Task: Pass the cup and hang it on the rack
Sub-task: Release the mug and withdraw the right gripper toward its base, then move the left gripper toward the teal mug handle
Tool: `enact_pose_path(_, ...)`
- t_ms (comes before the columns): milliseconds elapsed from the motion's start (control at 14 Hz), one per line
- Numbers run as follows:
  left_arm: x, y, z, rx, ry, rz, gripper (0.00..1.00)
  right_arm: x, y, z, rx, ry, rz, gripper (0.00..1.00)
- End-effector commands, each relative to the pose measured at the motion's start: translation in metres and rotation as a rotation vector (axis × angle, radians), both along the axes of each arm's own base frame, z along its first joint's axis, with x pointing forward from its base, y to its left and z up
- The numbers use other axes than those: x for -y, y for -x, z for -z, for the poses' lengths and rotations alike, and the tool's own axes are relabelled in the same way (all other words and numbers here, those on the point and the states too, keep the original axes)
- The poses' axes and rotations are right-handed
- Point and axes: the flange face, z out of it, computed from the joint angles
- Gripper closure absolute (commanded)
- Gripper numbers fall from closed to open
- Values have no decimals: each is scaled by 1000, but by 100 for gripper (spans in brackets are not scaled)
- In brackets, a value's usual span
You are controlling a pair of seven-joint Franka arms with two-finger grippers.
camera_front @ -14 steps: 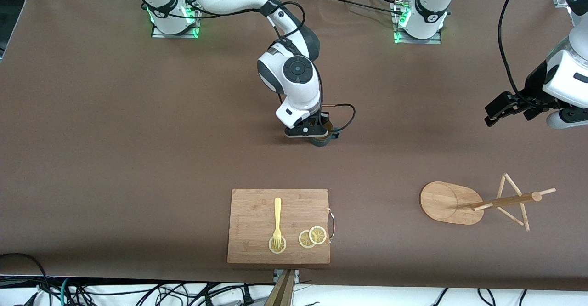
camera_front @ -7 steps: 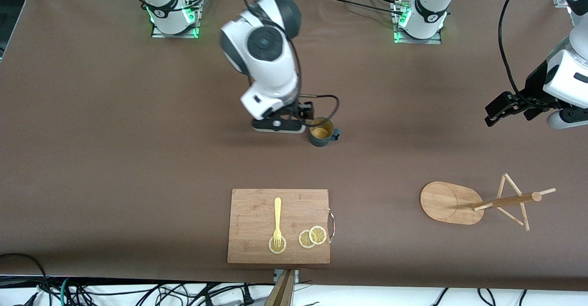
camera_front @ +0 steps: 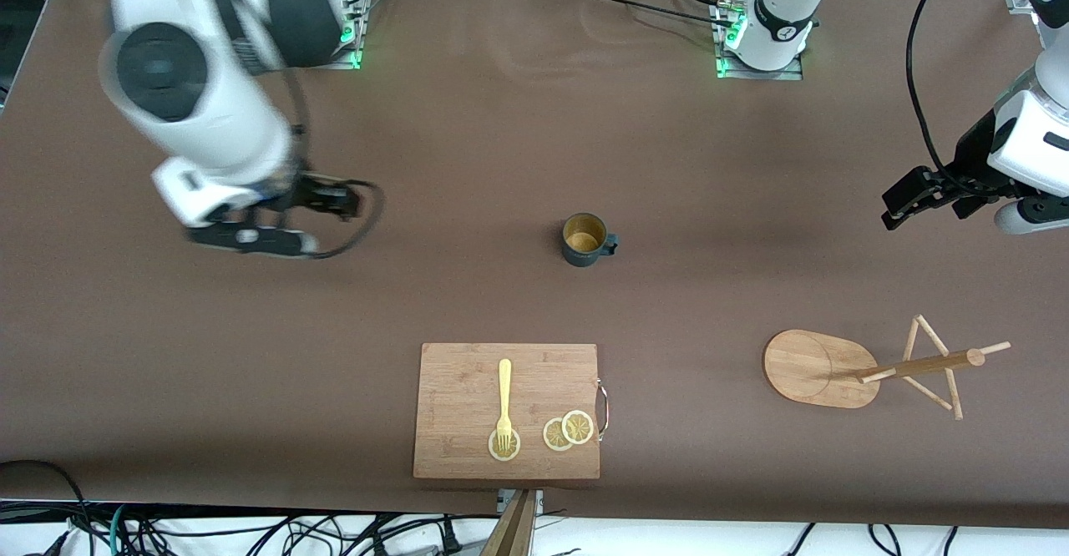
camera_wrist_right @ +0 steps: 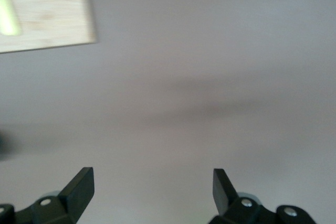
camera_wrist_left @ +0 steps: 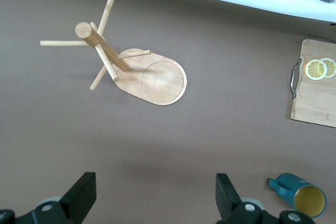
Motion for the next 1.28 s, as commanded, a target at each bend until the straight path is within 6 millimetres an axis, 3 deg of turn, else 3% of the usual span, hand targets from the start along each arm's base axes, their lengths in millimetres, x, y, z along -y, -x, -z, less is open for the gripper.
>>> enact_pose_path(0, -3, -1, -5, -1, 0, 0, 0, 76, 8, -16, -50, -27, -54, 0)
enact_pose_path(71, -1, -2, -3, -3, -3, 4, 0, 109, 12, -26, -44, -50, -86, 0)
enact_pose_path(214, 5, -5, 4, -13, 0, 15, 0, 136, 13, -12, -45, -60, -90, 0)
enact_pose_path(285, 4, -12, 18, -35, -3, 17, 0, 162, 21, -10, -29, -93, -67, 0)
enact_pose_path(427, 3, -13, 25, -52, -1, 14, 0, 199, 39, -2, 0, -128, -101, 0)
enact_pose_path(498, 3, -13, 31, -67, -4, 11, 0, 207, 41, -1, -7, -108, -138, 0)
enact_pose_path(712, 10, -19, 75, -192, -11, 32, 0, 217, 47, -2, -9, -105, -147, 0)
enact_pose_path(854, 27, -16, 77, -195, -16, 65, 0, 228, 59, 4, 8, -109, -133, 0)
enact_pose_path(1068, 35, -6, 97, -180, -12, 80, 0, 243, 66, 7, 8, -117, -144, 0)
enact_pose_path(1211, 38, 5, 130, -126, -9, 118, 0, 252, 66, 8, 5, -129, -162, 0)
